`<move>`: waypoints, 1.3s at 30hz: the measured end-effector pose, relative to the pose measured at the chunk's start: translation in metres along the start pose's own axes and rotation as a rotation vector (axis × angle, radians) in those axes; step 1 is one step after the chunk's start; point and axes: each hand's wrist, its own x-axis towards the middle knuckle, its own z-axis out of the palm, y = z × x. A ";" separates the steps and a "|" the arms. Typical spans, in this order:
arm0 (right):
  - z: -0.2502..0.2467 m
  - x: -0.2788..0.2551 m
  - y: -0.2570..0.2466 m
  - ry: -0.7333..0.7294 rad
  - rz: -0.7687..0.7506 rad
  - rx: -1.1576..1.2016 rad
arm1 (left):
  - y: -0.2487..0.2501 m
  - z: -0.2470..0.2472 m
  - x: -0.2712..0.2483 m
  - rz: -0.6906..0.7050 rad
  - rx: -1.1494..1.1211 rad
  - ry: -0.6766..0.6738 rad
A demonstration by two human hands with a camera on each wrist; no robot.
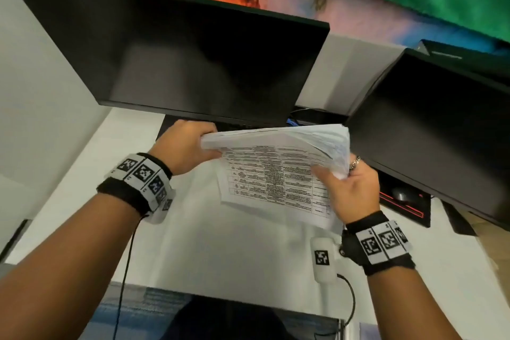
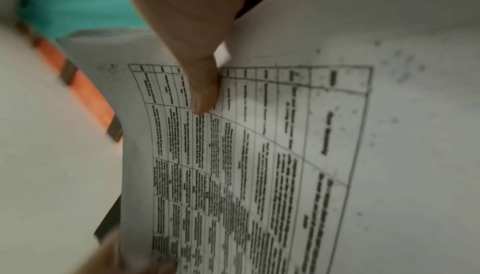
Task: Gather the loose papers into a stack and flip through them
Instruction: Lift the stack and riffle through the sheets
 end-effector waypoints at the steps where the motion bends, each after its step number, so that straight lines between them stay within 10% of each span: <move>1: -0.004 -0.002 0.003 -0.008 0.045 0.091 | -0.011 0.002 -0.003 -0.077 -0.136 0.039; 6: -0.002 0.000 0.018 -0.005 0.128 0.143 | -0.024 0.040 -0.017 -0.323 -1.175 -0.006; 9: 0.000 0.007 0.020 0.065 0.151 0.166 | -0.007 0.055 -0.016 -0.303 -0.946 -0.015; 14: 0.004 -0.011 0.039 0.264 0.048 0.074 | 0.027 0.082 -0.026 -0.172 -0.671 0.458; 19: 0.013 -0.037 0.070 0.237 0.249 0.067 | 0.014 0.102 -0.040 -0.248 -0.584 0.281; 39: 0.013 -0.020 0.051 0.411 0.143 0.159 | 0.012 0.080 -0.028 -0.192 -0.792 0.457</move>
